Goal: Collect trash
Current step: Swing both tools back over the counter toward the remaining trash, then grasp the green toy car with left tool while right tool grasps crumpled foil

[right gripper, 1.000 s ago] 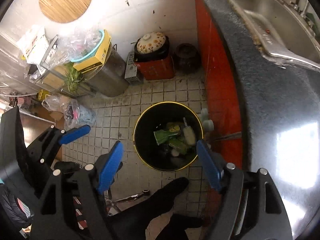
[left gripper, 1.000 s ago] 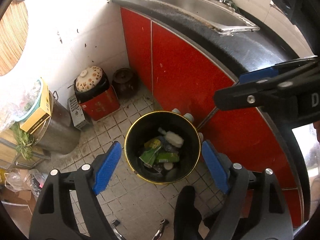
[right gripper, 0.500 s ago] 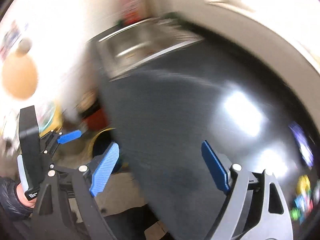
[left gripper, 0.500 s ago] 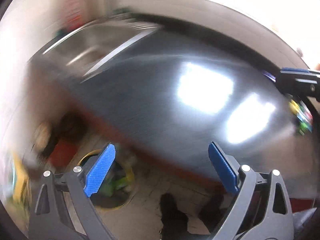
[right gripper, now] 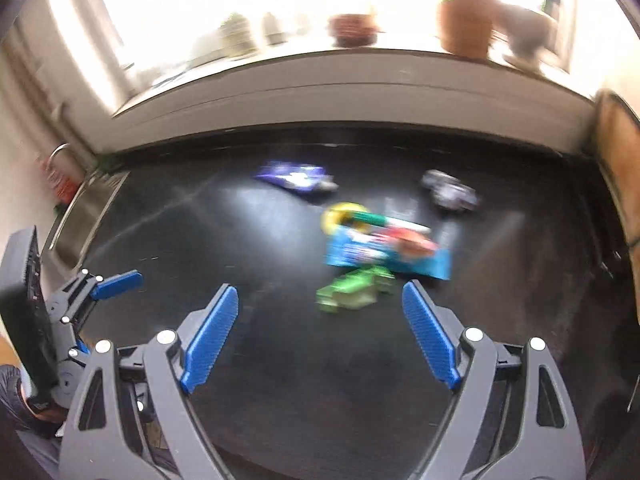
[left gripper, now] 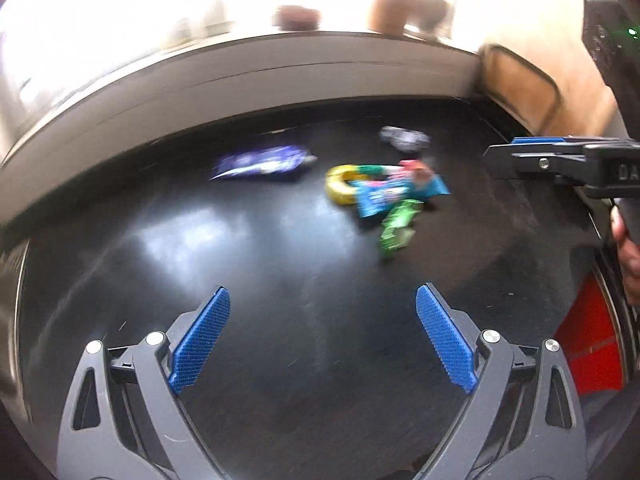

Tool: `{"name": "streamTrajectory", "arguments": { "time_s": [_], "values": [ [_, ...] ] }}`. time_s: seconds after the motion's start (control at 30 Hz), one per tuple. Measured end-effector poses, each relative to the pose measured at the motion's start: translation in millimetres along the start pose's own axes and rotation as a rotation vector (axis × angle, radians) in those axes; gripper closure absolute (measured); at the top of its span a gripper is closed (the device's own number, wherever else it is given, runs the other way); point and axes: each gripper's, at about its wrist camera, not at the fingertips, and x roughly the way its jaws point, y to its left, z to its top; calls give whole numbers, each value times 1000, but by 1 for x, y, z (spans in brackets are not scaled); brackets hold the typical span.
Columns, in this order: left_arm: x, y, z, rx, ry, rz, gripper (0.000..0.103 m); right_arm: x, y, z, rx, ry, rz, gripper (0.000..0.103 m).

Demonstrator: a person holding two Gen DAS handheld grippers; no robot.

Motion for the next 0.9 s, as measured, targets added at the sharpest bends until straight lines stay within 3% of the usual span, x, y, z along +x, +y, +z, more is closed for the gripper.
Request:
{"name": "streamTrajectory", "arguments": {
  "time_s": [0.33, 0.63, 0.9],
  "values": [
    [63, -49, 35, 127, 57, -46, 12, 32, -89, 17, 20, 51, 6, 21],
    [137, -66, 49, 152, 104, -58, 13, 122, -128, 70, -93, 136, -10, 21],
    [175, -77, 43, 163, 187, -82, 43, 179, -142, 89, -147, 197, -22, 21]
  ]
}}
